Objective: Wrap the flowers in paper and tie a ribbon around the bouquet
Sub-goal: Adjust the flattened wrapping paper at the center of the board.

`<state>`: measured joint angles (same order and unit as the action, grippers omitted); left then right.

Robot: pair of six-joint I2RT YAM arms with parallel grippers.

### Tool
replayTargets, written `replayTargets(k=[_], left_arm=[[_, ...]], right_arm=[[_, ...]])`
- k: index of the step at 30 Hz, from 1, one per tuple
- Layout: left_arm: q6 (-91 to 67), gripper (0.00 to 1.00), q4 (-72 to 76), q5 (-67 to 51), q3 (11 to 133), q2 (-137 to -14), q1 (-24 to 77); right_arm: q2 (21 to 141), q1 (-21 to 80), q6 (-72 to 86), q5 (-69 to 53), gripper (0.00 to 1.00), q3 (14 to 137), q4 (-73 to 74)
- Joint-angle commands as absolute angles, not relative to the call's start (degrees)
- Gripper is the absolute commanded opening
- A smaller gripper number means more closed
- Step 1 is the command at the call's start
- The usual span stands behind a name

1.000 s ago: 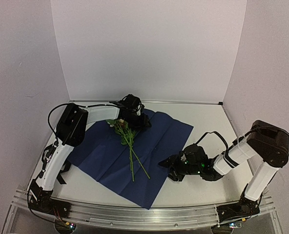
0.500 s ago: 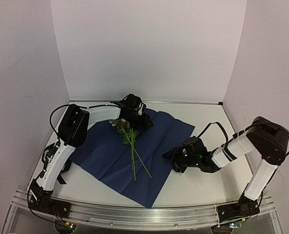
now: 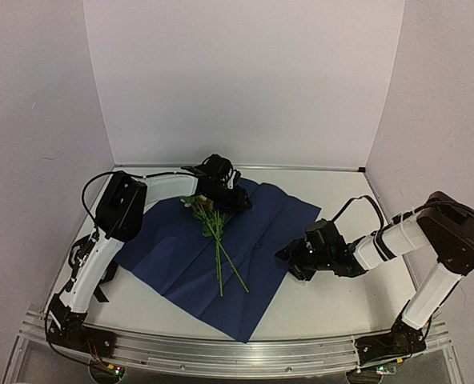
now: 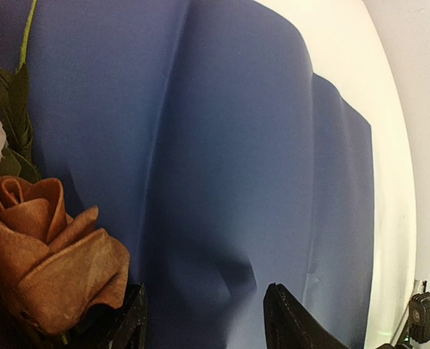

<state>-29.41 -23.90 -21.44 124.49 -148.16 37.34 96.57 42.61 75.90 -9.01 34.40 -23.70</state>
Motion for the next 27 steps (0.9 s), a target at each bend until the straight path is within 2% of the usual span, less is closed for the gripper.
replayTargets(k=[1, 15, 23, 27], left_arm=[[-28.91, 0.57, -27.39, -23.1, 124.51, -150.71, 37.88], [-29.28, 0.57, -27.0, -24.49, 126.23, -151.52, 38.67], [-30.01, 0.57, -26.89, -25.57, 128.49, -152.72, 39.58], [-30.39, 0.58, -26.64, -25.83, 129.06, -152.95, 40.0]], right_arm=[[92.35, 42.6, 74.26, -7.71, 0.48, 34.49, -17.18], [87.81, 43.15, 71.81, -6.28, 0.4, 37.58, -8.62], [85.62, 43.24, 71.17, -3.69, 0.27, 38.23, -3.39], [84.54, 43.44, 70.88, -3.02, 0.24, 39.07, -0.93]])
